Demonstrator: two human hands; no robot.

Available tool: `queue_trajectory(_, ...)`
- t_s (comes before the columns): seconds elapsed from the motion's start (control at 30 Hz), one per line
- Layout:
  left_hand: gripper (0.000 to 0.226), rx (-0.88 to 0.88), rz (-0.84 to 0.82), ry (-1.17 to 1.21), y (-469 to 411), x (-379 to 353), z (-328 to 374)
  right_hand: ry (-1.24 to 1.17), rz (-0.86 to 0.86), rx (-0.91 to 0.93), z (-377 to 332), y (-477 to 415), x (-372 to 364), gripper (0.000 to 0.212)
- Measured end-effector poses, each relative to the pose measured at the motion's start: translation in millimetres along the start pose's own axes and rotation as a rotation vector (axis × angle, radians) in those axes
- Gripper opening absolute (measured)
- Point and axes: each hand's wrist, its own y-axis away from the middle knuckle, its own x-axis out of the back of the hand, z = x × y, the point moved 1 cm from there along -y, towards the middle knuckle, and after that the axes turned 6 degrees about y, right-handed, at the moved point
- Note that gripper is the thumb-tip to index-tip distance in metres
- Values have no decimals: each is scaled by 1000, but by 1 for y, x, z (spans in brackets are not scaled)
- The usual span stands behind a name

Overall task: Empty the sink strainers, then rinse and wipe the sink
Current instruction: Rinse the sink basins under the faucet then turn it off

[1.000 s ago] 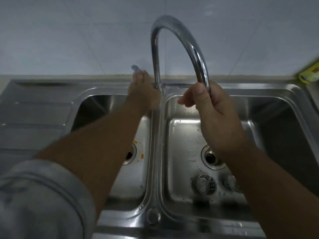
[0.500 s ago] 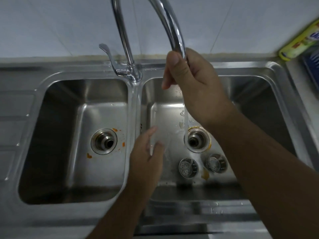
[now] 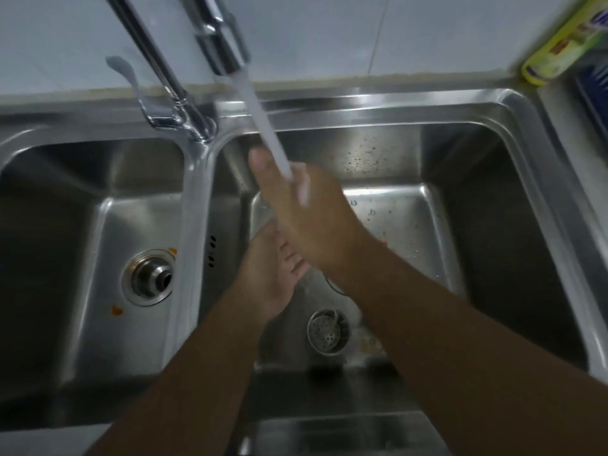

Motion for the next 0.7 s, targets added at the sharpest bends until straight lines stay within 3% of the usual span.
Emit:
queue_trajectory(0.07,43,91,-121,148,-15,-10,-4,126,-53,-50,43,8,4,36)
queue_trajectory(0.17,46,77,43,78,-28,-22,-20,132,-24,-132,116,32,37,19)
queue_trajectory(0.27,63,176,8,75,-37,-27,-43,302,-2,-244,190,53,82,16)
queue_trajectory(0.43,75,219,6,237,-51,-33,-56,557,21,-298,273,54,120,38)
queue_trajectory(0.53,80,231,-11,190,-59,-33,-51,802,-42,-252,299,36,117,58)
queue_trajectory(0.7,85,323,-77,87,-63,-27,-54,949,-36,-154,307,-12,80,69)
